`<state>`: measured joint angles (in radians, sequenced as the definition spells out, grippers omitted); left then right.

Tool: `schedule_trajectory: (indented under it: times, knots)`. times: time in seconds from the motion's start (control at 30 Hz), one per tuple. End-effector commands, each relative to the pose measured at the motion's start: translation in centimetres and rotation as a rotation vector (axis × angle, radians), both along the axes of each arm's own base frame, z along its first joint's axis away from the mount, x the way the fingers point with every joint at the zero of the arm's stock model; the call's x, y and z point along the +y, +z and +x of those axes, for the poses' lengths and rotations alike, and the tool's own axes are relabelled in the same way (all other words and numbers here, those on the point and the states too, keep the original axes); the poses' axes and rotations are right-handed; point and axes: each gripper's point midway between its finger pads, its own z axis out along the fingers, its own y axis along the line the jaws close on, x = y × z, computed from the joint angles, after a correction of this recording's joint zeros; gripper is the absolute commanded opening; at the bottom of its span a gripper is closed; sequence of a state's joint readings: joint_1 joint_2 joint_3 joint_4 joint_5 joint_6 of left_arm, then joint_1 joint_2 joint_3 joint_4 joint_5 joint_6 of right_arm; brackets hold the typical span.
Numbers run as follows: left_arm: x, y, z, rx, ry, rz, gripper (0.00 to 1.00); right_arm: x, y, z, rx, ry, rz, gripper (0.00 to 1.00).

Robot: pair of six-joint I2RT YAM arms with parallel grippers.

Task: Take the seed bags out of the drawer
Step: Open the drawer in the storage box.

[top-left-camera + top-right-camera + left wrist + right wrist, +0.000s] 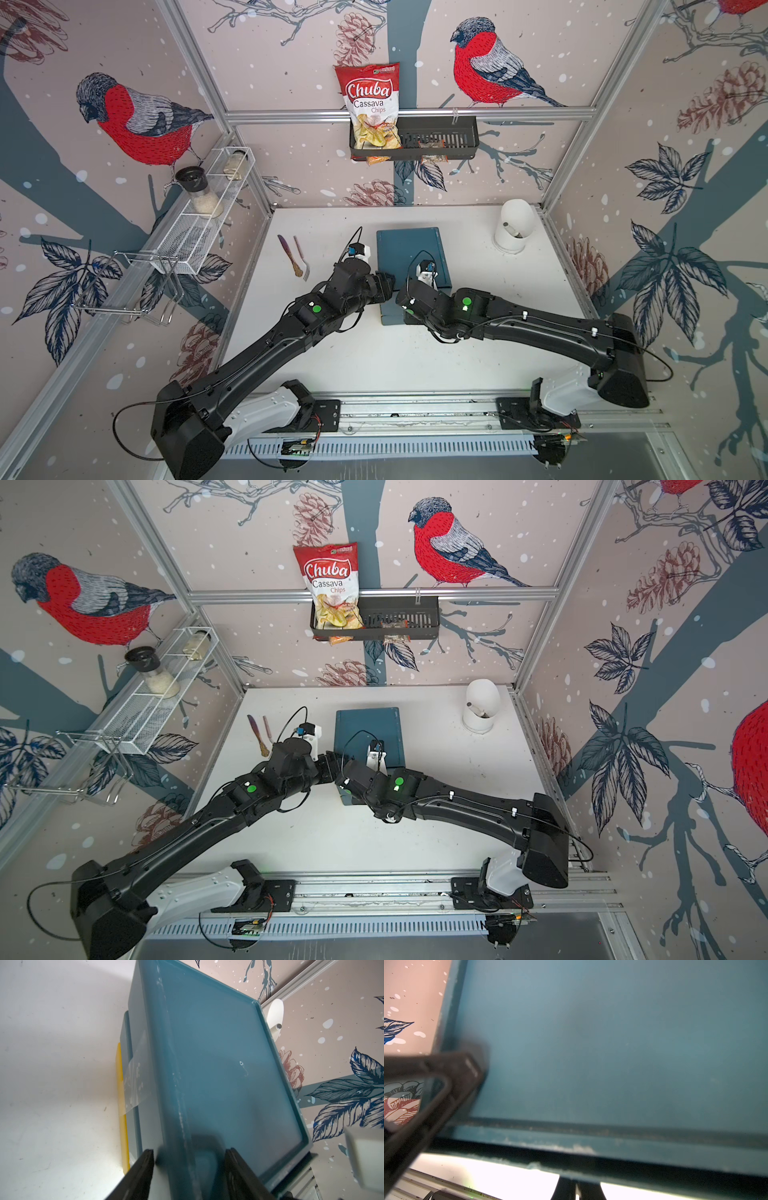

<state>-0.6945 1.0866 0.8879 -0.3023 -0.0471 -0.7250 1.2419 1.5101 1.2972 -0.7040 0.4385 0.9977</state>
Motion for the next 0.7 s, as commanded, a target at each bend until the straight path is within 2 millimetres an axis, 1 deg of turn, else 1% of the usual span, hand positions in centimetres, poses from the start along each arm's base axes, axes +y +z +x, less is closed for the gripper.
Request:
schedule_trajectory:
  times: [0.0,0.13,0.3,0.33,0.5,0.6,0.67]
  knots:
    - [1.9,-2.8,0.4,0.056,0.034,0.105,0.57,0.7,0.4,0.0,-0.028,0.003,0.01,0.0]
    - [2.4,-3.9,0.8,0.082,0.049,0.12,0.55,0.8,0.1,-0.8,-0.018,0.005,0.016,0.0]
    - [2.9,-5.2,0.9,0.097,0.052,0.129,0.55,1.1,-0.6,-1.8,0.016,0.04,0.057,0.0]
    - [3.0,-5.2,1.0,0.099,0.047,0.129,0.55,1.1,-0.8,-2.0,0.026,0.044,0.058,0.0]
    - [3.8,-4.7,1.5,0.076,0.064,0.152,0.65,0.3,-1.3,-3.0,0.065,0.047,0.074,0.0]
    - [3.8,-4.2,2.0,0.075,0.064,0.153,0.66,0.1,-1.5,-3.9,0.073,0.068,0.103,0.0]
    - [3.6,-3.9,2.1,0.082,0.058,0.148,0.67,-0.5,-2.0,-4.1,0.083,0.068,0.091,0.0]
